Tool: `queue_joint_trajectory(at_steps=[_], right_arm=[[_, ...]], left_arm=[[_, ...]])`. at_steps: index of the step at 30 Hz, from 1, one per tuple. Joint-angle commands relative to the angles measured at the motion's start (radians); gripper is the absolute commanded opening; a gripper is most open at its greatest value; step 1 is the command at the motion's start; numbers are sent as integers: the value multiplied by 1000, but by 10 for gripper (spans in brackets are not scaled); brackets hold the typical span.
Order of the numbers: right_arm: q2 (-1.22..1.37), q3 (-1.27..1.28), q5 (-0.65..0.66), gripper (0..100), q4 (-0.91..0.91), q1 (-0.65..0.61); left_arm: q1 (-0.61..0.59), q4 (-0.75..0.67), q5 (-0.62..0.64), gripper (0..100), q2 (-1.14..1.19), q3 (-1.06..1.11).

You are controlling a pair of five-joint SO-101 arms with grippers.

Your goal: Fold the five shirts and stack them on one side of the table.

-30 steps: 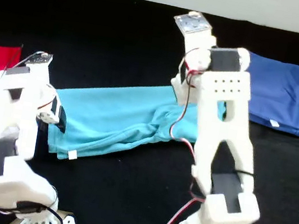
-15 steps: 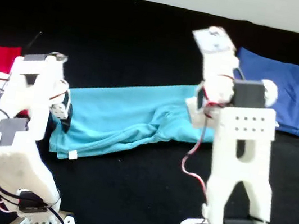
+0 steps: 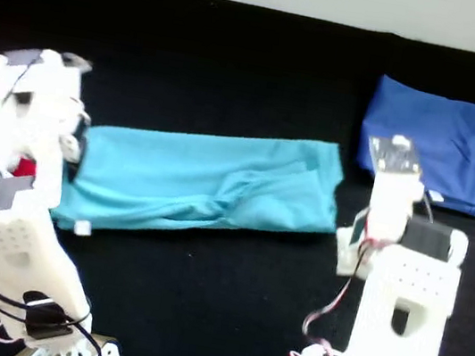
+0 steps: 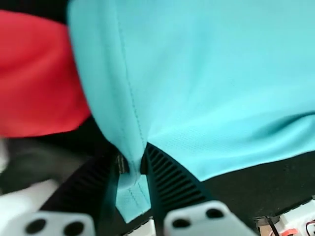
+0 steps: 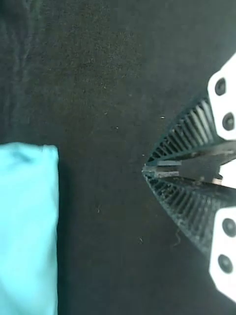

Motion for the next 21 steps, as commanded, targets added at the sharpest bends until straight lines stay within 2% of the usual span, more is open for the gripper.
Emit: queue_joint_trajectory(at_steps=[1, 6, 11, 16, 21], right_arm=[[-91, 220, 11, 7, -127, 27], [-102, 409, 8, 7, -269, 47], [-102, 547, 11, 7, -446, 160], [-102, 653, 11, 7, -584, 272], [-104, 779, 9, 7, -766, 315]], left_arm=[[-22, 89, -37, 8, -8, -122], [68, 176, -29, 8, -21, -166], [200, 186, 17, 8, -125, -113], [407, 183, 21, 8, -285, -70], [611, 183, 20, 8, -323, -116]])
